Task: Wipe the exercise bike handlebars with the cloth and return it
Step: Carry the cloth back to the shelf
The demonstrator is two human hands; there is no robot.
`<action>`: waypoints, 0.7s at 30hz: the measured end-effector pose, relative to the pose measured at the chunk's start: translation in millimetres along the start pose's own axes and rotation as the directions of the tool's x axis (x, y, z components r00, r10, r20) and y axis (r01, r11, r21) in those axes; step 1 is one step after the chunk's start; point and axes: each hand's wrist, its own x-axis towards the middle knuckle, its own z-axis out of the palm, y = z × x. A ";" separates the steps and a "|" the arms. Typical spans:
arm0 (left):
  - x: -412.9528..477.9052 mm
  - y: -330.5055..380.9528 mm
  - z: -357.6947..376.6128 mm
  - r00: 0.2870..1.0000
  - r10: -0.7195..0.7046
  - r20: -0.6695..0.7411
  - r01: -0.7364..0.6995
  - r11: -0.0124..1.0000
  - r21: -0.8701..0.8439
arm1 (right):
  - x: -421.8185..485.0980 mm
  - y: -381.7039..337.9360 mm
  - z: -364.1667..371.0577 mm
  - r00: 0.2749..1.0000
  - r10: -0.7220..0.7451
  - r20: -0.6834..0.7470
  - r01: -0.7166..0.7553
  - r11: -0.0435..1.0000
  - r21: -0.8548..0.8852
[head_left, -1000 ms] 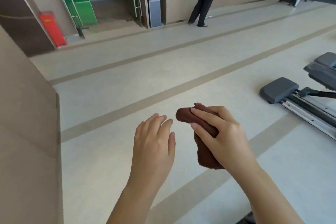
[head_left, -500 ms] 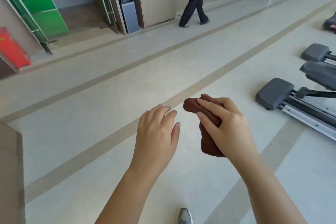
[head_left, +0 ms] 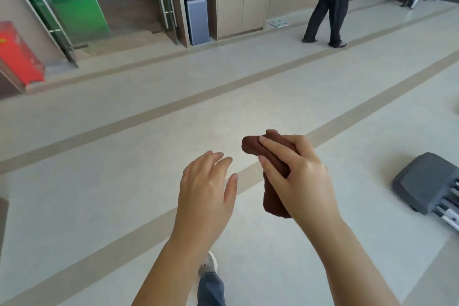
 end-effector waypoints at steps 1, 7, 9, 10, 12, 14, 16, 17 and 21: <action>26.0 -19.1 5.6 1.000 -0.015 -0.006 0.015 1.000 0.010 | 28.3 -1.9 19.7 1.000 -0.010 0.020 0.010 1.000 0.003; 192.6 -111.2 25.2 0.998 0.035 -0.050 -0.032 0.998 0.053 | 200.1 -18.1 104.9 0.997 -0.031 0.064 0.032 0.999 -0.013; 243.2 -127.5 36.4 0.997 0.061 -0.051 -0.058 0.997 0.058 | 247.3 -15.3 120.8 0.999 -0.032 0.037 0.032 0.999 -0.008; 266.4 -133.6 43.1 0.997 0.063 -0.045 -0.060 0.997 0.055 | 268.6 -10.9 127.7 0.999 -0.026 0.027 0.026 1.000 -0.009; 309.9 -142.9 57.3 0.997 0.070 -0.026 -0.069 0.997 0.039 | 307.9 3.2 139.0 1.000 0.002 0.012 -0.001 1.000 -0.018; 351.9 -150.5 74.7 0.996 0.093 -0.007 -0.093 0.995 0.027 | 348.5 22.6 149.0 0.999 0.043 -0.002 -0.043 0.999 -0.025; 397.0 -158.8 97.3 0.993 0.116 -0.003 -0.116 0.993 0.024 | 394.7 44.5 161.5 0.997 0.071 -0.021 -0.072 0.997 -0.039; 421.1 -162.2 110.0 0.992 0.129 -0.005 -0.129 0.991 0.021 | 418.4 55.1 168.6 0.996 0.081 -0.024 -0.082 0.996 -0.041; 528.5 -162.5 162.6 0.981 0.193 -0.033 -0.193 0.981 0.017 | 522.1 100.1 190.6 0.996 0.062 -0.060 -0.063 0.998 -0.008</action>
